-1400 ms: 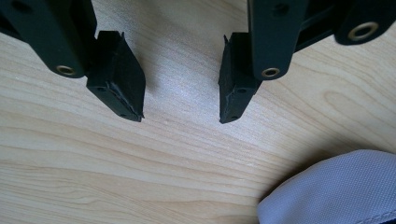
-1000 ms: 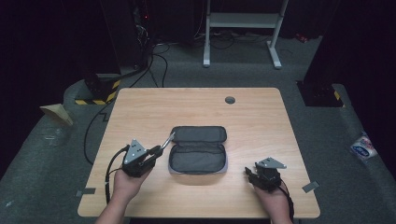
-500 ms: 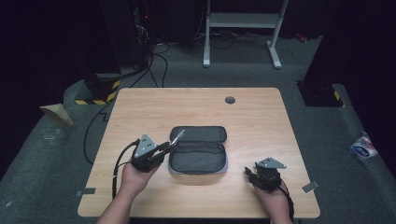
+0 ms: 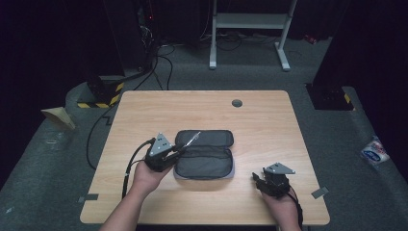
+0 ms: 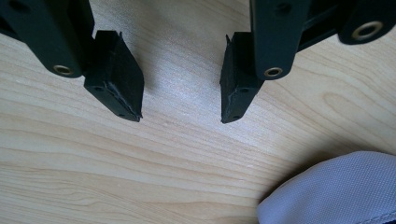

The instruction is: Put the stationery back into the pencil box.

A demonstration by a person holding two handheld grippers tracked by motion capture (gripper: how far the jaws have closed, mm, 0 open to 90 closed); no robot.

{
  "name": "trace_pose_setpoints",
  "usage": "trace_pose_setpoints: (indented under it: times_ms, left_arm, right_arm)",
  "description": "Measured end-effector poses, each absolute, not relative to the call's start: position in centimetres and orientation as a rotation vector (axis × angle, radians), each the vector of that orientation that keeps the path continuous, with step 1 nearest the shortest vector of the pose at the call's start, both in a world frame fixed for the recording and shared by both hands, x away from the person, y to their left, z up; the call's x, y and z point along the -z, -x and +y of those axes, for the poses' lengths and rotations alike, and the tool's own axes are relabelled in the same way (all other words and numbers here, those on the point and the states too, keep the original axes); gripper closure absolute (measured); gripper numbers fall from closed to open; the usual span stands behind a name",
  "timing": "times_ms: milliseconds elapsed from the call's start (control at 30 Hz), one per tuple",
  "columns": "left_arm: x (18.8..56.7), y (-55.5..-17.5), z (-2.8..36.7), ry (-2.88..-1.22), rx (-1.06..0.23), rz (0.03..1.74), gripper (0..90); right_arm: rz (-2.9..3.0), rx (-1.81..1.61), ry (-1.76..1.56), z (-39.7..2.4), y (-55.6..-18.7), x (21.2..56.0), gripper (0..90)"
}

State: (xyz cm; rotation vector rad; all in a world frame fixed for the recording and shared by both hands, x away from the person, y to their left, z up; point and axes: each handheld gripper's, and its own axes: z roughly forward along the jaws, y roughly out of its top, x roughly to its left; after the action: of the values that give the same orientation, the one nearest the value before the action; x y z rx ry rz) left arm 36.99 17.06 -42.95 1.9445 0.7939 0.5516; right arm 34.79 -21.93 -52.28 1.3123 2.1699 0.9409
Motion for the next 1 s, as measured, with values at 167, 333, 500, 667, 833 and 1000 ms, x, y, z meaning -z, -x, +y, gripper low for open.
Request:
trace_pose_setpoints:
  times_ms: [167,333,500,667,833,1000]
  left_arm:
    - [43.0,-37.4,16.6,-1.955,-0.547,0.781,79.0]
    - [43.0,-38.0,16.2,-1.961,-0.533,0.774,79.1]
    - [43.1,-38.3,15.5,-1.982,-0.533,0.751,79.1]
    - [43.3,-38.6,14.7,-1.987,-0.508,0.734,79.1]
    - [43.6,-38.9,14.1,-2.009,-0.495,0.712,79.1]
    - [44.0,-39.0,13.4,-2.027,-0.464,0.673,79.1]
  right_arm:
    - [2.169,-0.941,-1.314,-21.9,-34.8,52.3,49.0]
    - [2.169,-0.941,-1.314,-21.9,-34.8,52.3,49.0]
    - [2.169,-0.941,-1.314,-21.9,-34.8,52.3,49.0]
    - [2.170,-0.941,-1.312,-21.9,-34.8,52.3,49.0]
    - [2.170,-0.940,-1.311,-21.9,-34.8,52.3,49.0]
    - [2.169,-0.941,-1.314,-21.9,-34.8,52.3,49.0]
